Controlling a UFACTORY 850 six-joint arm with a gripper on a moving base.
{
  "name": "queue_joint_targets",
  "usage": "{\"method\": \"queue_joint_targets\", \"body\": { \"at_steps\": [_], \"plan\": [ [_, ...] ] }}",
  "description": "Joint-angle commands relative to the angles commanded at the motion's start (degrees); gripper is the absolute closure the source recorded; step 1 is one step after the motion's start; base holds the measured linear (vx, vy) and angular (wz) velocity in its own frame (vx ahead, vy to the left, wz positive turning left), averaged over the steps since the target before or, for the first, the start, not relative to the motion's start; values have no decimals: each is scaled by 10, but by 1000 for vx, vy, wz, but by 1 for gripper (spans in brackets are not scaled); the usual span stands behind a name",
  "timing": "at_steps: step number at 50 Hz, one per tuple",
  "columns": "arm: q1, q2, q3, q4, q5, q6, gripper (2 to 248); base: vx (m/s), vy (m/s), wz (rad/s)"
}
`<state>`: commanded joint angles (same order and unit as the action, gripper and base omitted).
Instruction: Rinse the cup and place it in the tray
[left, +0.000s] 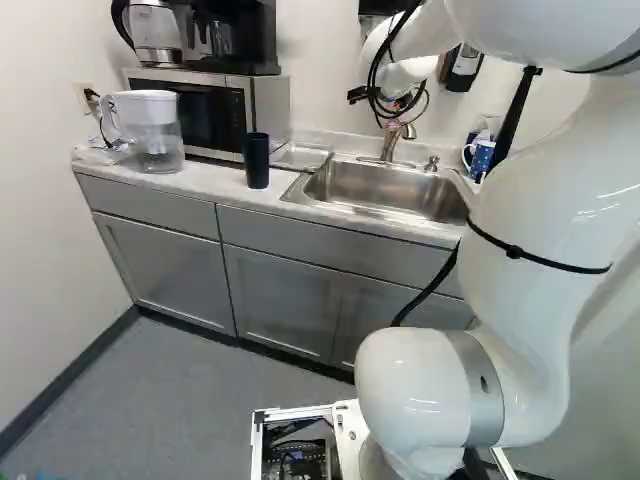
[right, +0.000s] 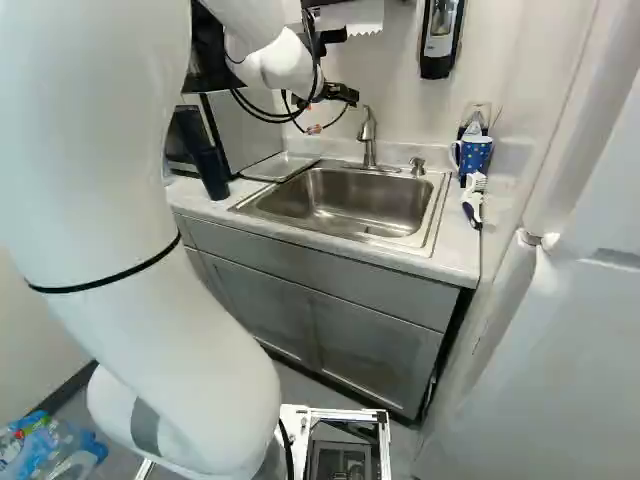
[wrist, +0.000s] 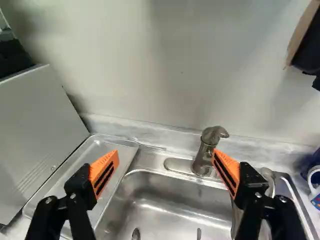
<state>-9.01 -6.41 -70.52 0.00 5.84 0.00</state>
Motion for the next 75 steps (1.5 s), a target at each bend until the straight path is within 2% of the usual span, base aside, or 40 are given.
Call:
{"method": "queue_joint_targets", "body": {
  "at_steps": [11,36,75],
  "plan": [
    [-6,-19,-20,0,-18,0,3,0,0,0],
    [-12,-67,-70,0,-18,0,3,0,0,0],
    [-19,-127,-124,0,-18,0,3,0,0,0]
  ]
}}
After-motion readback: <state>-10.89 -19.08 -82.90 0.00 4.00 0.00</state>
